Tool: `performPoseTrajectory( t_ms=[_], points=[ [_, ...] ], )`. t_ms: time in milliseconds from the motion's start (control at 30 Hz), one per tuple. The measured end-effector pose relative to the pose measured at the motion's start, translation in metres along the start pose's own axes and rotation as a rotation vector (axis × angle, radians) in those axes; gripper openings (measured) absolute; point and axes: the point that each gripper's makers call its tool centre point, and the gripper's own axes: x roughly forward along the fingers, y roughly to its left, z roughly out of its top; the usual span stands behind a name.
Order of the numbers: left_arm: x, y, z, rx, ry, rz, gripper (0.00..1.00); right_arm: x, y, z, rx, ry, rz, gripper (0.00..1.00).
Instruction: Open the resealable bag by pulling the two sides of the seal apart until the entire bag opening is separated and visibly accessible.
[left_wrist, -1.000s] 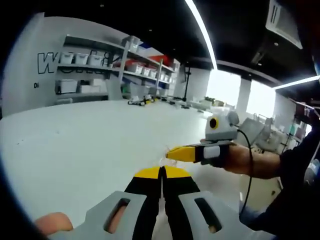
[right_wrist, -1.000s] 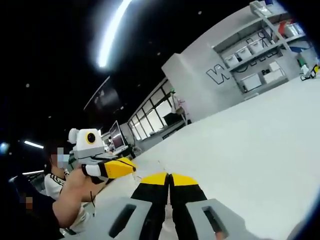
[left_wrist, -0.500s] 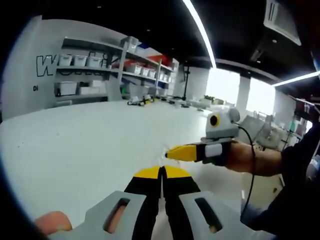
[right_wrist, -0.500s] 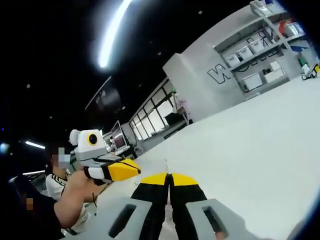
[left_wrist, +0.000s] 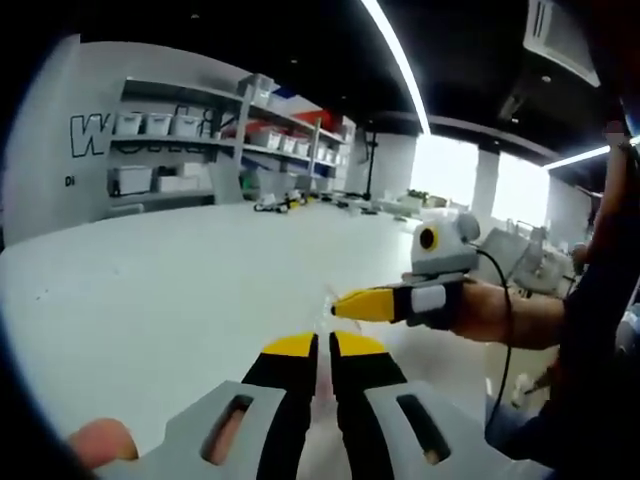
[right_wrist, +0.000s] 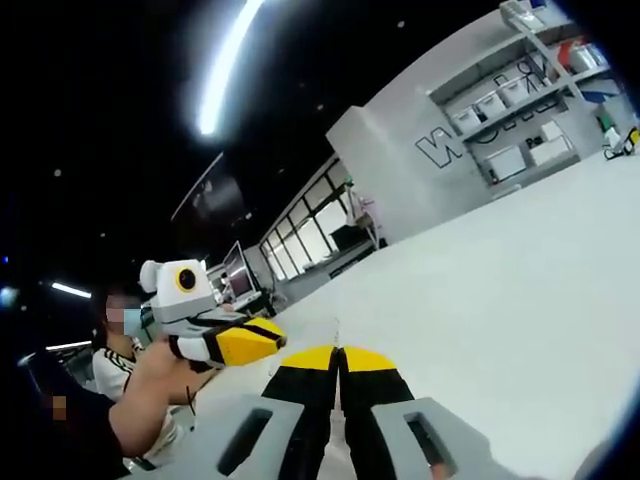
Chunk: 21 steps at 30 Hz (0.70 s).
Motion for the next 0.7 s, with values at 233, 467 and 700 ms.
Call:
performPoseTrajectory(
  t_ms=[233,467,700],
  points=[
    [-0.0019,-0.0031,-0.001,0.017,0.0,-0.012,0.12,0.0011,0.0019,0.0003,-0.001,0.0,0.003,0.0],
    [-0.0025,-0.0045,-0.0018,0.024,-0.005,-0.021,0.14,0.0017,0.0024,-0.0001,0.003,0.001,0.005,0.0],
    [-0.0021,-0.0016,-0.0062,0.037,0.012,-0.01,0.2,0.0016,0.0016,-0.0005,0.012,-0.002,0.005,0.0]
  ],
)
